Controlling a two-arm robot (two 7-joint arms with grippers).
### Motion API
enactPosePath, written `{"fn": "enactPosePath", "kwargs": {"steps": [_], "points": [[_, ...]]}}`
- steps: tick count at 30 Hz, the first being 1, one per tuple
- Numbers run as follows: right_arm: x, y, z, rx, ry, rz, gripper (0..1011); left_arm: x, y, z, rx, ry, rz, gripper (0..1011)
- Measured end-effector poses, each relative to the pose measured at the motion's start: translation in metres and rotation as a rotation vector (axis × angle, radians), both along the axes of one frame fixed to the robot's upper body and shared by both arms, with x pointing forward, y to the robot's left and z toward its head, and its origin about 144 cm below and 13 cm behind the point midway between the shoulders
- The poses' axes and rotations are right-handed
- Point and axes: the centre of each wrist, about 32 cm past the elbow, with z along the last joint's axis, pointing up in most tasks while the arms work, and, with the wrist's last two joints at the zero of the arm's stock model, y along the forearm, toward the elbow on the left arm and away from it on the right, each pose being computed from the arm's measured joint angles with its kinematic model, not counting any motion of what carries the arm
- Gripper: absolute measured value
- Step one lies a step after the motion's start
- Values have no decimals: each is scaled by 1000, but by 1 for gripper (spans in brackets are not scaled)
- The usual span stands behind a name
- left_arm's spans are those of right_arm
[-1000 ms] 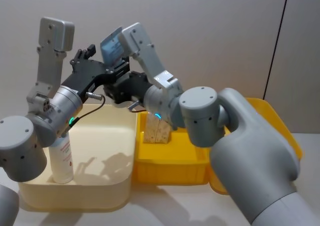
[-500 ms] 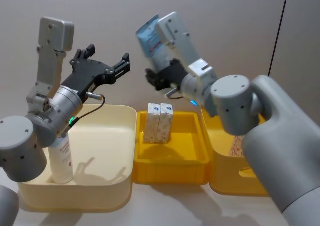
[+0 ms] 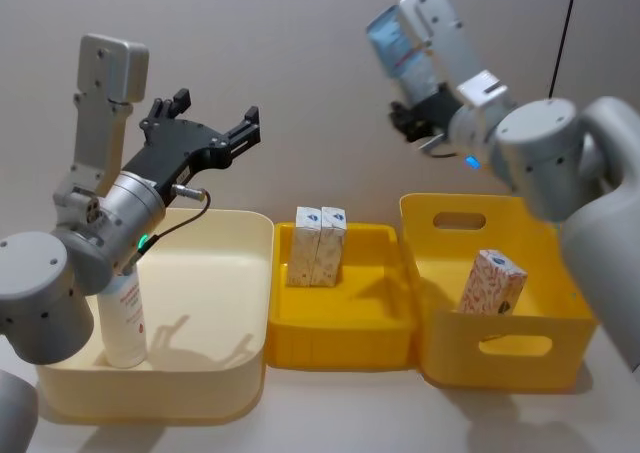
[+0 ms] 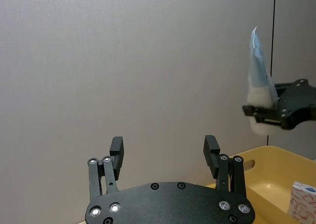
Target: Bimanual collaborative sorting of washing and personal care products
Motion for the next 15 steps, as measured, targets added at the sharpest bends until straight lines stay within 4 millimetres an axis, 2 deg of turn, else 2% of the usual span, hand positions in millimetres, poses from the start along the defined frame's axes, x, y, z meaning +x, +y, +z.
{"fn": "enactPosePath", "kwargs": {"steps": [7, 15], "points": [[13, -33, 25, -59, 50, -90, 529, 0, 0, 0, 0, 0, 0, 1003], [23, -58, 44, -93, 138, -115, 529, 0, 0, 0, 0, 0, 0, 1003]]}}
